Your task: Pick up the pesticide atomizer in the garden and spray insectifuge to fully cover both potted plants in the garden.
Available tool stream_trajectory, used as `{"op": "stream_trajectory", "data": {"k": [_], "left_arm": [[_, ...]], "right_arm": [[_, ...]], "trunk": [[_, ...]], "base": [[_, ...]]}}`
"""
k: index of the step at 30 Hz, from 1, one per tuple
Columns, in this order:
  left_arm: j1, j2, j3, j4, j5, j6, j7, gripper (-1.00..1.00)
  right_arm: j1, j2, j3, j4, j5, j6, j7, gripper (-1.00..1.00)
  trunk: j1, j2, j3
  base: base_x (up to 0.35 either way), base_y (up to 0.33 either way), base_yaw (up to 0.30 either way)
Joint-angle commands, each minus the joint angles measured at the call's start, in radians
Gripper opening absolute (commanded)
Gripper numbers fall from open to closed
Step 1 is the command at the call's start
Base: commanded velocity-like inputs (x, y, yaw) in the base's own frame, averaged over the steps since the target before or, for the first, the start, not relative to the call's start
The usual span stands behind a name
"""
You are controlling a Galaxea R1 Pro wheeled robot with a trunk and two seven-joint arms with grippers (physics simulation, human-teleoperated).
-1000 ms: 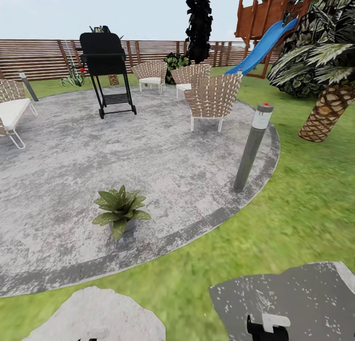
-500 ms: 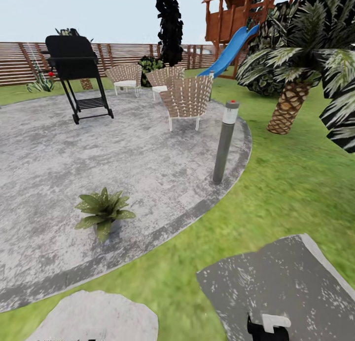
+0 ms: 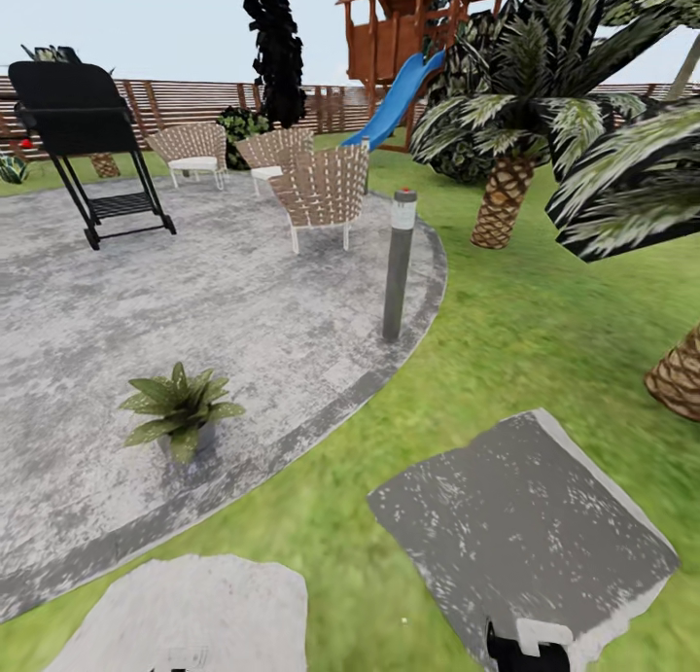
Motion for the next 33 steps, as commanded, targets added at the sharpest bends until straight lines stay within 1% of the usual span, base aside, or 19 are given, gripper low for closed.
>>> {"op": "stream_trajectory", "data": {"k": [1, 9, 16, 22, 30, 33], "left_arm": [[0.000, 0.000, 0.009, 0.001, -0.008, -0.003, -0.003, -1.00], [0.000, 0.000, 0.009, -0.001, -0.008, -0.003, -0.003, -1.00], [0.000, 0.001, 0.012, -0.003, -0.007, -0.002, -0.002, -1.00], [0.000, 0.002, 0.027, -0.004, -0.008, -0.002, -0.003, -1.00], [0.000, -0.009, 0.020, -0.011, -0.017, -0.003, -0.012, -1.00], [0.000, -0.007, 0.020, -0.010, -0.018, -0.003, -0.010, -1.00]], "right_arm": [[-0.001, 0.000, 0.009, 0.001, -0.010, -0.003, -0.001, 1.00], [-0.001, 0.001, 0.009, 0.001, -0.010, -0.003, -0.001, 1.00], [-0.001, 0.001, 0.009, 0.001, -0.010, -0.003, -0.001, 1.00], [-0.001, 0.001, 0.009, 0.001, -0.010, -0.003, -0.001, 1.00], [-0.001, -0.005, 0.008, -0.001, -0.012, -0.003, -0.001, 1.00], [-0.001, -0.007, 0.008, -0.001, -0.012, -0.003, -0.001, 1.00]], "trunk": [[-0.001, 0.000, -0.001], [-0.001, 0.000, -0.001], [-0.001, 0.000, -0.001], [-0.001, 0.000, -0.001], [-0.001, 0.000, -0.001], [-0.001, 0.000, -0.001]], "base": [[-0.314, 0.161, -0.300], [-0.301, 0.200, -0.300], [-0.203, 0.233, -0.300], [-0.045, 0.191, -0.300], [-0.001, 0.013, -0.300], [0.000, 0.000, -0.300]]}}
